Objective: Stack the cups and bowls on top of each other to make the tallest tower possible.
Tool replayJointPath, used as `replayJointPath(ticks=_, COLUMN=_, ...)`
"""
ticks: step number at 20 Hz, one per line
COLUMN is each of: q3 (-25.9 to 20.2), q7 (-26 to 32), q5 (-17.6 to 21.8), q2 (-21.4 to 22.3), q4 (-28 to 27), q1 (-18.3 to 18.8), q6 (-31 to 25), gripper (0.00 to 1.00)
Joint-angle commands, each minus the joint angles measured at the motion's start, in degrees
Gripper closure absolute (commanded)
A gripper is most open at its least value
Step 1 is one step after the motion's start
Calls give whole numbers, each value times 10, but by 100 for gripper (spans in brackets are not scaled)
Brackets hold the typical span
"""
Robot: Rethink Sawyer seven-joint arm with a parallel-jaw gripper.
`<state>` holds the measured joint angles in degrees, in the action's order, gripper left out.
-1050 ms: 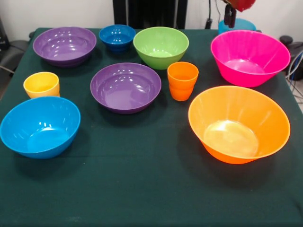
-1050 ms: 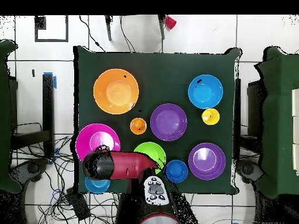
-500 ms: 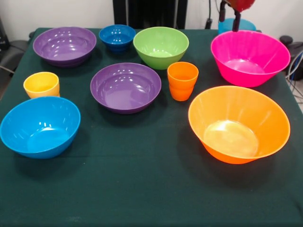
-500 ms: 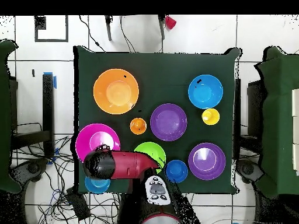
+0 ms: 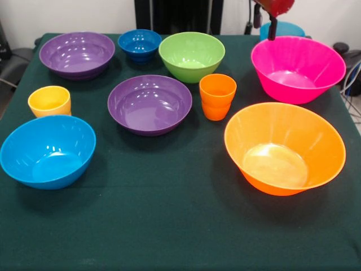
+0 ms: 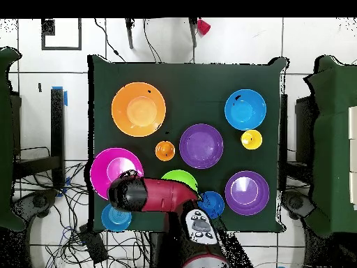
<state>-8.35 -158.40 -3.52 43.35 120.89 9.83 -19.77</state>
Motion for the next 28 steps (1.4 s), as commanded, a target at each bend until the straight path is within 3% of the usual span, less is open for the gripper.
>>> replayJointPath(ticks=1, q3=-70, q7=62, q5=41, q2=-70, q4=-24, q1=46, q6=16, gripper=0)
replayJointPath(ticks=7, q3=-75, q7=65, q5=55, q2=-73, q4=-39, q1=63, q6=-1, gripper=0)
replayJointPath(ticks=17, q3=-78, q7=35, q5=72, q2=-119, q4=-64, q1=57, q6=52, gripper=0)
replayJointPath(ticks=22, q3=-104, q7=14, q5=62, q2=-102, q4=-44, q1=66, q6=73, gripper=0)
replayJointPath(ticks=28, q3=-119, q7=12, q5=51, q2=-81, q4=-35, q1=79, q6=45, gripper=0)
